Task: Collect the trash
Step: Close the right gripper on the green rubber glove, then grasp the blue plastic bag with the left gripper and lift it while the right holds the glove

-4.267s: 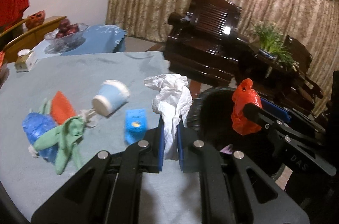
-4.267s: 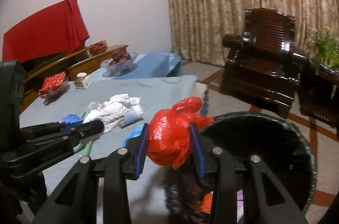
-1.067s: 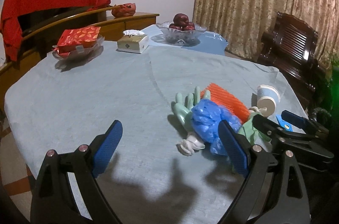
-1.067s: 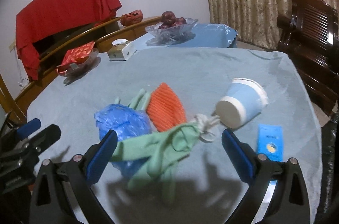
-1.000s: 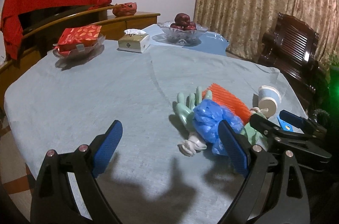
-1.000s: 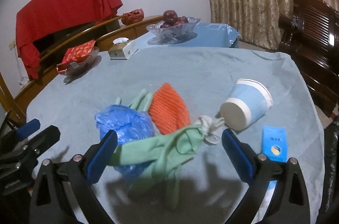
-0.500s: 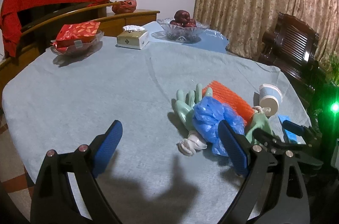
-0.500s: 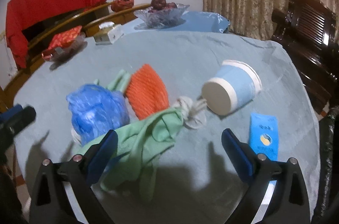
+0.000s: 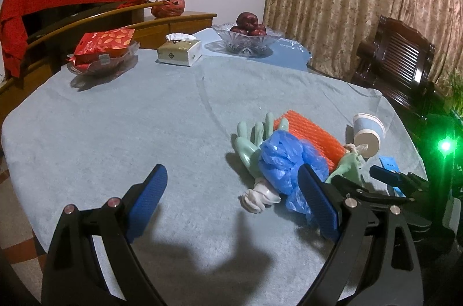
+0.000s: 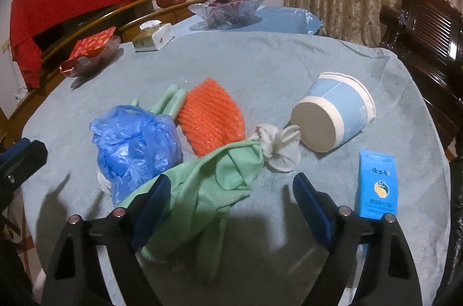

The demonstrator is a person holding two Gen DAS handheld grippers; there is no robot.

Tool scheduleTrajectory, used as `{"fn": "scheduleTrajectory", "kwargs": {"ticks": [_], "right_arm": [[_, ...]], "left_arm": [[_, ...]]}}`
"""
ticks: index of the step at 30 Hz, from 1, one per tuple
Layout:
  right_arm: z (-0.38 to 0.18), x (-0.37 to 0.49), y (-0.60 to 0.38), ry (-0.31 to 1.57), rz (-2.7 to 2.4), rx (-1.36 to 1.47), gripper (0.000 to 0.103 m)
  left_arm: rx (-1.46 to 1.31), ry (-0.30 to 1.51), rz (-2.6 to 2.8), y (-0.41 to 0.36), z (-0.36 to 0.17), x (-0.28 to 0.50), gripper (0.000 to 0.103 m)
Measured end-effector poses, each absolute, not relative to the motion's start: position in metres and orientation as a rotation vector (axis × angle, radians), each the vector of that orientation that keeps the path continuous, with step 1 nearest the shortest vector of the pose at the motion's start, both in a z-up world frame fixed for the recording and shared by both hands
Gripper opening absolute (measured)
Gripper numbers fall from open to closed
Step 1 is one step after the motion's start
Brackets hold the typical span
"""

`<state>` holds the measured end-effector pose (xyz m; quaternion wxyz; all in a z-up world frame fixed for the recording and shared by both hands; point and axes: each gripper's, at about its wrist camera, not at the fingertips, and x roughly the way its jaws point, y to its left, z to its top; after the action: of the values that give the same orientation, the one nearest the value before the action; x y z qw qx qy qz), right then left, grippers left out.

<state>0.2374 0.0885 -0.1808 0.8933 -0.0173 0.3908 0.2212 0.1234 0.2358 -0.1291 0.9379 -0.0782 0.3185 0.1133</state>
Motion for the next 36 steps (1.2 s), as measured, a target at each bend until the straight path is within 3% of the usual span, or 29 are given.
{"fn": "scheduleTrajectory", "kwargs": {"ticks": [1,2,9,18,23,26,30,36], "right_arm": [[-0.184,0.239,0.091,0.827,0.487,-0.036,0.070],[-0.186,0.240,0.092,0.840,0.513,-0.033,0.053],[-0.182,0.236,0.076,0.839,0.565,-0.032,0.034],[-0.178,0.229,0.043,0.848,0.520,-0.045,0.033],[-0.180,0.233,0.043,0.849,0.508,-0.025,0.047],[-0.185,0.238,0.045,0.865,0.503,-0.031,0.049],[-0.191,0.235,0.048,0.871,0.499,-0.080,0.035],[-0.188,0.234,0.036,0.865,0.494,-0.076,0.028]], "left_arm": [[-0.163,0.651,0.231,0.236,-0.129,0.123,0.089],[-0.164,0.651,0.231,0.236,-0.129,0.123,0.089],[-0.165,0.658,0.221,0.235,-0.130,0.127,0.089],[-0.158,0.663,0.189,0.217,-0.133,0.132,0.089],[-0.154,0.670,0.179,0.212,-0.135,0.133,0.089],[-0.152,0.672,0.175,0.209,-0.136,0.134,0.089],[-0.155,0.675,0.159,0.205,-0.138,0.138,0.088],[-0.154,0.705,0.110,0.192,-0.149,0.154,0.069]]}}
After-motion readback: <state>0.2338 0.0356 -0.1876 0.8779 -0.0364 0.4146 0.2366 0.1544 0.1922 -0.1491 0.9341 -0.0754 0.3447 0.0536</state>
